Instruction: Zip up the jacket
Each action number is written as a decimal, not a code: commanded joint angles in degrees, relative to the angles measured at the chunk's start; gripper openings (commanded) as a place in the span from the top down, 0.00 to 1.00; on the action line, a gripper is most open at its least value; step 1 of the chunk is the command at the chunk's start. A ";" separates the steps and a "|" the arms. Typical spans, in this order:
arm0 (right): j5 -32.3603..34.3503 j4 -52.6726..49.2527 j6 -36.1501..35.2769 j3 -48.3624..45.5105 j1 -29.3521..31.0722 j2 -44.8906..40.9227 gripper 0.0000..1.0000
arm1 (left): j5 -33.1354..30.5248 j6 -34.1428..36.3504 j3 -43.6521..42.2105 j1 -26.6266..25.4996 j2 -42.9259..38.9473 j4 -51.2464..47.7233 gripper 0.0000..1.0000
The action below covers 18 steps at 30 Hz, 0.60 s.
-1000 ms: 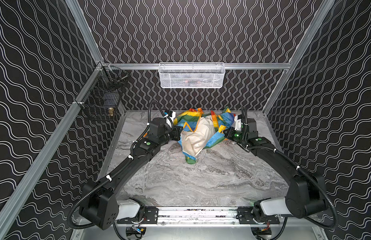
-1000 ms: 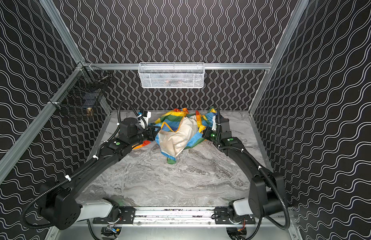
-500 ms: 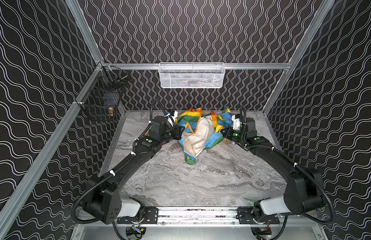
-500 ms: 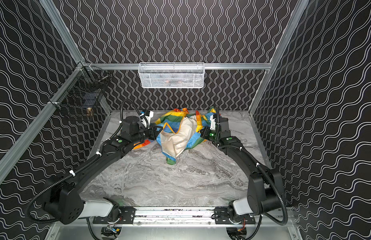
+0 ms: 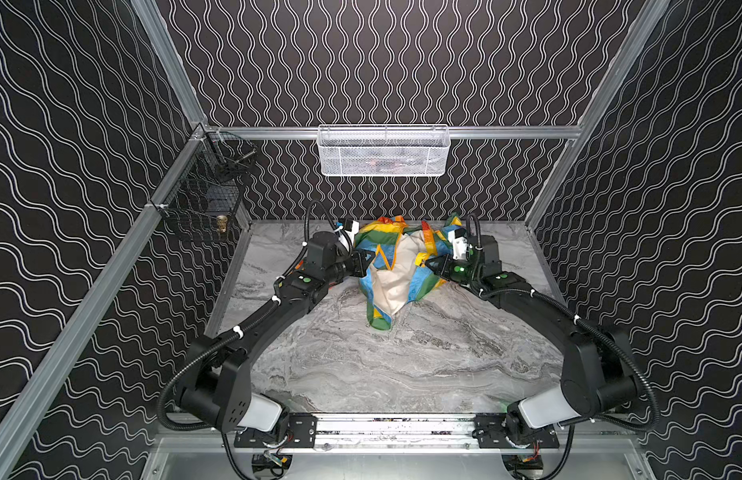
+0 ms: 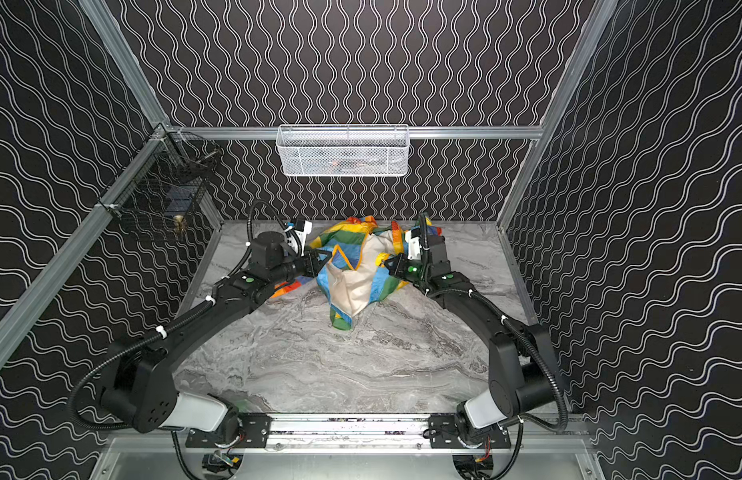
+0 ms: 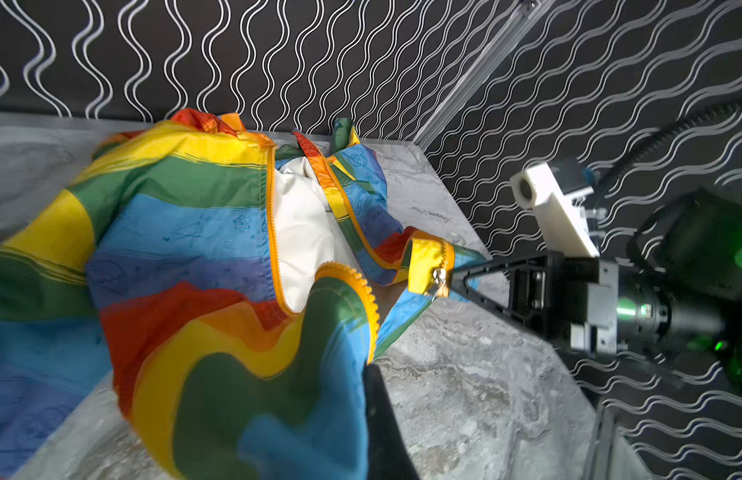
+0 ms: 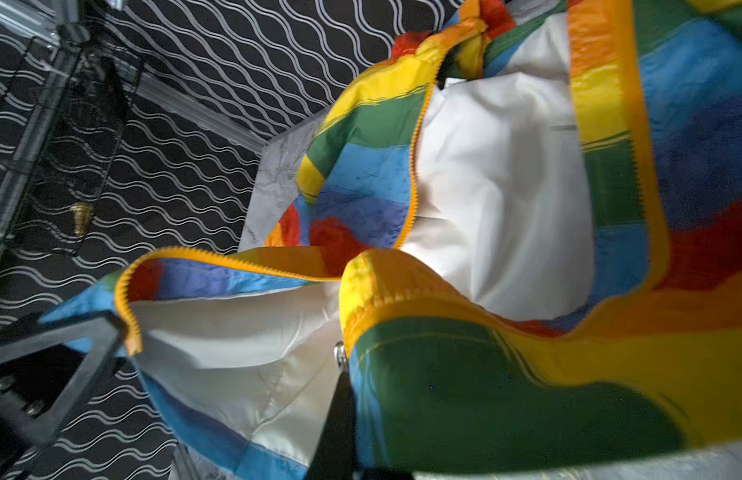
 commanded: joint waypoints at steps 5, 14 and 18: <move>-1.90 6.97 2.60 1.99 3.12 2.14 1.00 | 2.80 -4.22 0.51 0.53 2.73 11.12 1.00; -1.05 8.47 4.50 2.44 3.96 3.26 1.00 | 6.17 -7.95 0.89 1.11 5.62 17.57 1.00; -0.06 9.75 5.04 1.21 4.04 2.39 1.00 | 6.78 -8.83 1.01 1.27 6.52 18.96 1.00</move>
